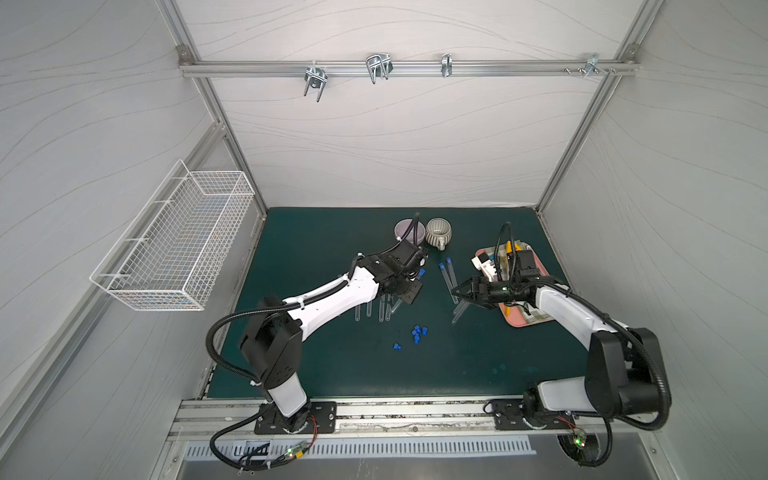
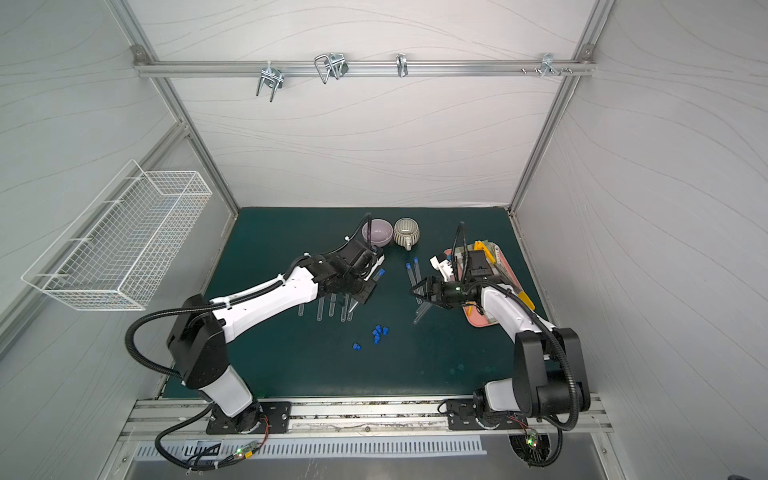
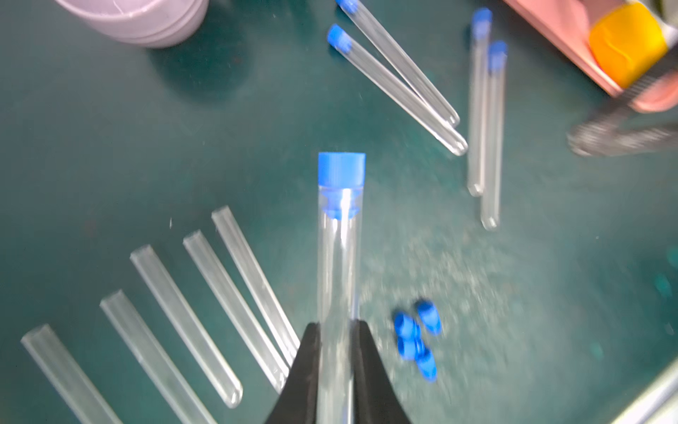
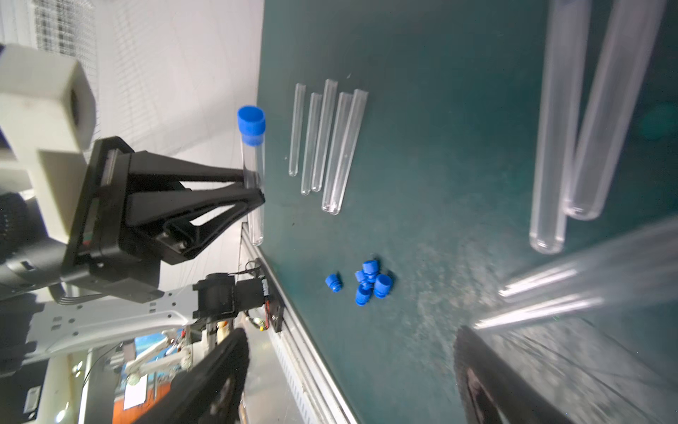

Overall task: Remove stoppers from test tubes
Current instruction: Pick up the test tube at the center of the board.

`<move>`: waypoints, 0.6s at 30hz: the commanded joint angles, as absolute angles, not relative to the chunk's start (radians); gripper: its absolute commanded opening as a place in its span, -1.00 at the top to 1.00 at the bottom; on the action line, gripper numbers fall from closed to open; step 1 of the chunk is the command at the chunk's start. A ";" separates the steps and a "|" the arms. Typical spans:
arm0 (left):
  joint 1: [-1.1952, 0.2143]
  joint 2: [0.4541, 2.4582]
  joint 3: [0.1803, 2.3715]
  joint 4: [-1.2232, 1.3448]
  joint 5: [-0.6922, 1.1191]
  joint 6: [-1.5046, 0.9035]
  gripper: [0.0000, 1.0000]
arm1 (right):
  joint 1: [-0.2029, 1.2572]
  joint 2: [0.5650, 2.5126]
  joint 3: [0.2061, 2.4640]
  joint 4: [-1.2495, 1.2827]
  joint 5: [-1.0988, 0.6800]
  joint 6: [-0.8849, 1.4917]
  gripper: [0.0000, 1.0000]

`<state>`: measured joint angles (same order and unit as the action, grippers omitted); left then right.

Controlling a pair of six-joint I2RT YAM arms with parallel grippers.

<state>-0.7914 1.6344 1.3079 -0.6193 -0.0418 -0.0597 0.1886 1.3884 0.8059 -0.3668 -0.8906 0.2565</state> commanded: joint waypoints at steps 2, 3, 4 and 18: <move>-0.820 1.525 1.247 -0.616 0.011 0.022 0.96 | 0.248 1.423 0.846 -0.295 -0.996 0.301 -0.73; -0.831 1.505 1.234 -0.625 0.006 0.036 0.96 | 0.264 1.433 0.855 -0.288 -1.015 0.304 -0.72; -0.842 1.491 1.224 -0.633 -0.001 0.048 0.96 | 0.281 1.443 0.865 -0.289 -1.024 0.302 -0.71; -0.896 1.454 1.139 -0.614 -0.022 0.108 0.96 | 0.419 1.524 0.923 -0.266 -1.076 0.308 -0.25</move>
